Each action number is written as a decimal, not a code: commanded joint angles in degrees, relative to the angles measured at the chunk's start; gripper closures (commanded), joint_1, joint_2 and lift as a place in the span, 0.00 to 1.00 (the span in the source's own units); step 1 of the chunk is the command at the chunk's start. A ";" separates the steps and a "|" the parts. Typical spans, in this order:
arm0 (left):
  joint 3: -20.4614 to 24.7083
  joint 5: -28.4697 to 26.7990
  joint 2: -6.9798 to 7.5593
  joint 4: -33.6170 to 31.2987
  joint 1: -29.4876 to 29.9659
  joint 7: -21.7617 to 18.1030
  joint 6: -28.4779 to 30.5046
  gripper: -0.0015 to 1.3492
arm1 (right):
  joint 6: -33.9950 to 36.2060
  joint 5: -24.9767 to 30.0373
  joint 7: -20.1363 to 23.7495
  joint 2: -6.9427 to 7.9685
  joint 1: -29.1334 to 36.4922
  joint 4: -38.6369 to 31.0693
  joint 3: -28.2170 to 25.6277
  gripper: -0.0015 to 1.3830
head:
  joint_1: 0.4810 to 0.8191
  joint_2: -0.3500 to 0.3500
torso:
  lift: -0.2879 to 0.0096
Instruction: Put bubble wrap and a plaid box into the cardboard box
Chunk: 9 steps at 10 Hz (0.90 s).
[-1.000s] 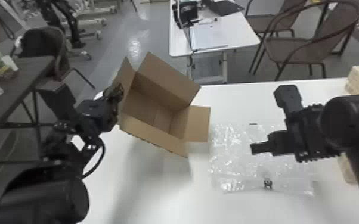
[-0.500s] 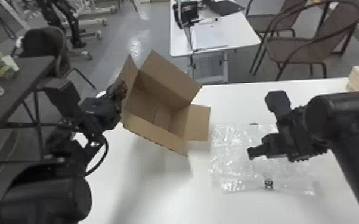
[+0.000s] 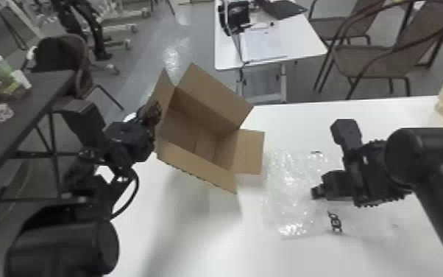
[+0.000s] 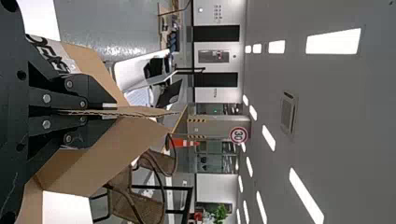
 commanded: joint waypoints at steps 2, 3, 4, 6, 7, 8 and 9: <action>0.09 0.09 0.00 0.00 0.39 0.18 -0.04 0.91 | -0.54 -2.38 -0.09 -0.18 2.66 -5.76 -2.80 0.89 | 0.63 0.82 | 0.60; 0.00 0.18 -0.09 0.00 0.57 0.27 -0.04 0.91 | -0.02 -2.03 -0.09 -0.18 3.36 -8.57 -3.32 0.92 | 0.63 0.83 | 0.60; 0.00 0.09 -0.18 0.00 0.66 0.27 -0.04 0.91 | 0.42 -2.38 -0.09 -0.18 3.71 -9.98 -3.67 0.92 | 0.63 0.82 | 0.60; 0.00 0.00 -0.35 0.18 0.66 0.27 -0.30 0.91 | 0.25 -3.43 -0.09 -0.18 4.42 -11.04 -4.38 0.92 | 0.63 0.82 | 0.60; 0.00 -0.09 -0.53 0.26 0.66 0.27 -0.39 0.91 | 0.25 -4.49 -0.09 -0.44 5.12 -13.32 -5.26 0.92 | 0.63 0.82 | 0.60; 0.26 -0.09 -0.79 0.26 0.83 0.27 -0.83 0.91 | 0.60 -5.45 -0.09 -0.97 6.00 -17.28 -6.49 0.92 | 0.63 0.82 | 0.60; 0.44 -0.09 -1.05 0.18 1.01 0.27 -1.01 0.91 | 1.48 -6.24 -0.09 -1.58 7.32 -22.20 -8.33 0.92 | 0.63 0.82 | 0.60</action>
